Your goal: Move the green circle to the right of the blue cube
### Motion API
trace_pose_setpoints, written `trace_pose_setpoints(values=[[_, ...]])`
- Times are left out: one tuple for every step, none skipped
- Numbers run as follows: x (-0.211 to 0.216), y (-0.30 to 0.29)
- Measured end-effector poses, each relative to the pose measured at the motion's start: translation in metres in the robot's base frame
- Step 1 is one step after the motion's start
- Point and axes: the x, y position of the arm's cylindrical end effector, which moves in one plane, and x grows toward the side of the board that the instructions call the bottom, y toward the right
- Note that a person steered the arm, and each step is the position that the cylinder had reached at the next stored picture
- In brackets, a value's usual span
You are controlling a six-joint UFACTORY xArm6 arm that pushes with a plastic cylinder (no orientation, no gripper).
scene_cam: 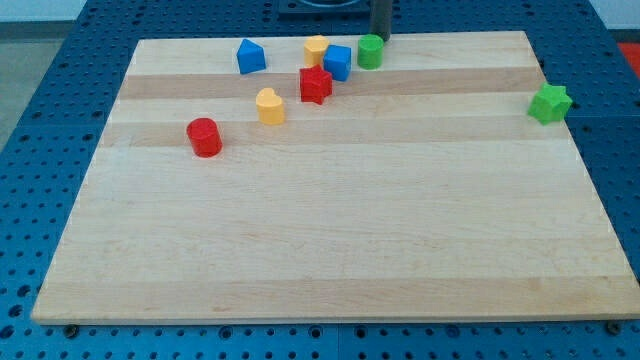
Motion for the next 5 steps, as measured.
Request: trace_pose_setpoints(values=[[0.007,-0.001],[0.019,-0.002],[0.019,-0.01],[0.01,-0.025],[0.005,-0.039]])
